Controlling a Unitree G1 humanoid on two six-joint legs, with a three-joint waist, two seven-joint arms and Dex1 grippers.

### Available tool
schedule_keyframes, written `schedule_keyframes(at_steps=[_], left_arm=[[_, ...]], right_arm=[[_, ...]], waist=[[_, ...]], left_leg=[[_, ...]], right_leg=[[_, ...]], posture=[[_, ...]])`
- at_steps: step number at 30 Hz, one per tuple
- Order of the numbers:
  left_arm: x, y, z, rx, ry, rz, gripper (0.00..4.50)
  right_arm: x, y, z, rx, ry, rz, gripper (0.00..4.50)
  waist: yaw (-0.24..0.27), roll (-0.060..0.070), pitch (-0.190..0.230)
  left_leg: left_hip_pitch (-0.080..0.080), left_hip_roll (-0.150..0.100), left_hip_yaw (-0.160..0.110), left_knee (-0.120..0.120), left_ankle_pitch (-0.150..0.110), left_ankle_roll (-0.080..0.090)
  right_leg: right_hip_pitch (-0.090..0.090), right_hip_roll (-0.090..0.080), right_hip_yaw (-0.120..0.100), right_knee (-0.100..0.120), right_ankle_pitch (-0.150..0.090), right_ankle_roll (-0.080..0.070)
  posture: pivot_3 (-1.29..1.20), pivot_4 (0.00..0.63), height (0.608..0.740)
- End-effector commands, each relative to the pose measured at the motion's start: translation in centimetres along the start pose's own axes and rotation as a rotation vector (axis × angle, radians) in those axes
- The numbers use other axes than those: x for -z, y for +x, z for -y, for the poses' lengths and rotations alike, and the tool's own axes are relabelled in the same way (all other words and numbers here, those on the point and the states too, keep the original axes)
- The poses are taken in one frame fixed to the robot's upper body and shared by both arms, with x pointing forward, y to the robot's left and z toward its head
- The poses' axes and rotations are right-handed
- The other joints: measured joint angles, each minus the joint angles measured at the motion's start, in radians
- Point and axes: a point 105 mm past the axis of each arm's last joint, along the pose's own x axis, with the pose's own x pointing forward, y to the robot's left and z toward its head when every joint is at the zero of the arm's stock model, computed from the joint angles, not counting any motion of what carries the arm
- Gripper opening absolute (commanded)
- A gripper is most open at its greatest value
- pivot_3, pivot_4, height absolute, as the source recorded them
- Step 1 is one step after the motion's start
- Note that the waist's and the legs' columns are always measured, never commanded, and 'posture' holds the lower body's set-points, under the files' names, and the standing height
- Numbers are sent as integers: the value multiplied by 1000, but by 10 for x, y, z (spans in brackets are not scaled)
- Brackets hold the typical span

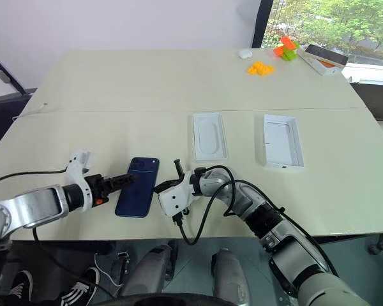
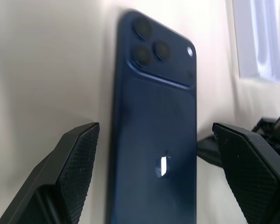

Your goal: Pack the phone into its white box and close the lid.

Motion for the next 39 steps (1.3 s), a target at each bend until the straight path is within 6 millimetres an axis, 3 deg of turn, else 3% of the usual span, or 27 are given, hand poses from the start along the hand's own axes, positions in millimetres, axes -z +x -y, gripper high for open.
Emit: schedule_keyframes(at_steps=[1,14,22,28,34,39], left_arm=[[6,1,0,-22,-2,-50,4112],[15,2,-11,-77,26,-115,4112],[18,7,-8,-56,-2,-115,4112],[18,7,-11,-67,0,-115,4112],[17,12,2,-3,-32,-96,4112],[23,10,-2,-17,-30,-113,4112]], right_arm=[[-4,1,8,20,-28,14,41],[-10,13,10,31,-27,38,41],[-19,25,13,43,-30,60,41],[-18,25,12,42,-21,59,41],[-23,28,10,43,-11,76,41],[-26,30,8,33,-25,81,41]], waist=[[-1,0,0],[-6,0,0],[-9,0,0],[-8,1,0],[-5,2,-1],[-7,4,-3]], left_leg=[[0,0,0,0,0,0],[1,0,1,-3,1,1],[11,2,1,-4,-1,-2],[12,2,0,-4,-1,-2],[12,2,-1,-4,-1,-2],[12,1,0,-4,-1,-2]], right_leg=[[0,0,0,0,0,0],[0,1,1,0,0,0],[12,1,1,0,-1,0],[12,0,1,-2,-1,-1],[12,0,1,-3,-1,-1],[12,-1,1,-5,-1,-1]], posture=[[0,150,740],[0,150,740],[0,150,740],[0,150,740],[0,150,740],[0,150,740]])
